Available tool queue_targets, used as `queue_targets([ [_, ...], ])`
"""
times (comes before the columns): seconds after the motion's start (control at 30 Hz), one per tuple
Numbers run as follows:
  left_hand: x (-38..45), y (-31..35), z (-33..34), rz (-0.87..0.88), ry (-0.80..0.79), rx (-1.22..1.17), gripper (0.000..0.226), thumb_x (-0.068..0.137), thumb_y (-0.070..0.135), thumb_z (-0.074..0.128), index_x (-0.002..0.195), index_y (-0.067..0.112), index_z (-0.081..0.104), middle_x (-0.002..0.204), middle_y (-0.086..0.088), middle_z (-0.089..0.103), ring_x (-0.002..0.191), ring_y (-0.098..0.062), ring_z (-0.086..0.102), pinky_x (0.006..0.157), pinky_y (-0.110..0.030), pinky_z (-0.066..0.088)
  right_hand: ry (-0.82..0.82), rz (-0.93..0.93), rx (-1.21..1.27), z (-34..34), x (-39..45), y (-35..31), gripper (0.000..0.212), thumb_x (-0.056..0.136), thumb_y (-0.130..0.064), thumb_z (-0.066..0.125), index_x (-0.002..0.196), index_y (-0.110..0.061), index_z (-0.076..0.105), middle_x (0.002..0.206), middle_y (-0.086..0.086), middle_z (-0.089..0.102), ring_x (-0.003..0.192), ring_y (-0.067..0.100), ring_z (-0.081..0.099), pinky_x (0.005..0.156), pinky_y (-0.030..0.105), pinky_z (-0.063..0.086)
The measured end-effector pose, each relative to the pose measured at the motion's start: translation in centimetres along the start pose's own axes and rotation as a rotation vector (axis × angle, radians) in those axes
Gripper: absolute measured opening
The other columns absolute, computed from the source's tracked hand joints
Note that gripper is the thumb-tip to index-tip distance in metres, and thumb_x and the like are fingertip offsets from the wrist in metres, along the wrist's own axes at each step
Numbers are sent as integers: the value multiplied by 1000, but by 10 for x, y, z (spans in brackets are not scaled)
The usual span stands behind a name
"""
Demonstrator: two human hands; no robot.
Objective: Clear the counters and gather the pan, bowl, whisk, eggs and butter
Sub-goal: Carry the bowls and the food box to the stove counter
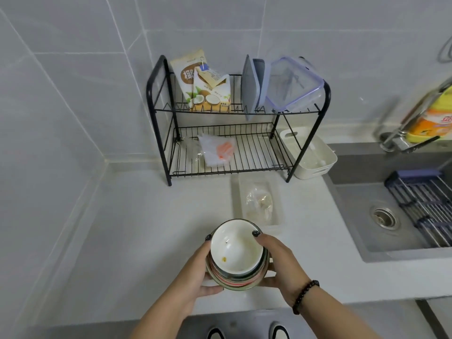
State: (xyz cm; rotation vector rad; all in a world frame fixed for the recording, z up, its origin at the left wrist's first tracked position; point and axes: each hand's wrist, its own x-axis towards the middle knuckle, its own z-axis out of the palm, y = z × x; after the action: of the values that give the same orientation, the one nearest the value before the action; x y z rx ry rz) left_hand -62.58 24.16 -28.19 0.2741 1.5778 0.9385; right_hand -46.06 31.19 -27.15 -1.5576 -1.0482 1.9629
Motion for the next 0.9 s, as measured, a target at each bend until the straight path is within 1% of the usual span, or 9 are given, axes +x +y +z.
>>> queue_targets([
  [0.13, 3, 8, 28, -9, -78, 96, 48, 90, 60, 47, 108, 21, 69, 104, -5, 71, 97, -22, 69, 83, -44, 60, 84, -20, 59, -28, -12, -2, 21, 86, -40, 60, 102, -28, 68, 110, -1, 64, 102, 23, 62, 65, 37, 57],
  [0.23, 0, 12, 55, -22, -112, 131, 47, 89, 59, 49, 107, 20, 69, 108, -8, 70, 98, -25, 69, 82, -45, 60, 134, -31, 78, -54, -23, -4, 24, 85, -43, 60, 102, -28, 67, 110, -1, 64, 101, 23, 62, 67, 38, 59],
  [0.33, -8, 15, 90, -22, -146, 148, 45, 87, 59, 53, 105, 21, 70, 106, -6, 71, 99, -26, 69, 84, -46, 59, 181, -45, 100, -87, -37, -7, 26, 84, -45, 61, 103, -28, 67, 109, 0, 65, 100, 23, 63, 67, 38, 58],
  [0.43, -17, 16, 122, -28, -163, 142, 47, 86, 61, 54, 108, 22, 68, 106, -5, 71, 100, -26, 68, 86, -47, 58, 209, -51, 112, -116, -48, -11, 27, 83, -46, 61, 102, -28, 67, 107, 1, 65, 97, 25, 64, 72, 41, 59],
  [0.53, -28, 18, 157, -17, -180, 160, 46, 86, 61, 53, 108, 23, 67, 108, -6, 69, 101, -27, 66, 87, -46, 57, 230, -70, 124, -148, -64, -18, 26, 84, -46, 61, 101, -27, 68, 107, 3, 66, 96, 25, 65, 68, 39, 58],
  [0.6, -35, 19, 184, -10, -193, 175, 45, 87, 60, 53, 108, 23, 67, 109, -7, 68, 102, -28, 65, 87, -47, 57, 244, -90, 131, -173, -74, -22, 27, 83, -46, 60, 100, -27, 69, 106, 1, 67, 94, 23, 66, 69, 39, 59],
  [0.7, -46, 19, 227, 15, -223, 200, 44, 88, 61, 49, 106, 24, 67, 107, -6, 69, 101, -27, 66, 85, -45, 57, 280, -109, 145, -213, -89, -26, 27, 82, -48, 60, 99, -28, 69, 104, -1, 68, 94, 23, 66, 72, 43, 60],
  [0.8, -56, 17, 275, 25, -275, 218, 54, 86, 69, 40, 107, 26, 66, 108, -6, 69, 100, -26, 67, 82, -44, 58, 327, -131, 177, -257, -106, -28, 24, 84, -45, 60, 99, -29, 68, 106, -2, 67, 95, 23, 65, 70, 40, 60],
  [0.9, -61, 14, 317, 28, -319, 248, 58, 84, 71, 40, 109, 26, 66, 110, -6, 69, 100, -27, 68, 81, -44, 58, 380, -139, 206, -296, -121, -28, 23, 83, -45, 60, 97, -29, 69, 104, -2, 67, 94, 23, 65, 74, 44, 60],
])
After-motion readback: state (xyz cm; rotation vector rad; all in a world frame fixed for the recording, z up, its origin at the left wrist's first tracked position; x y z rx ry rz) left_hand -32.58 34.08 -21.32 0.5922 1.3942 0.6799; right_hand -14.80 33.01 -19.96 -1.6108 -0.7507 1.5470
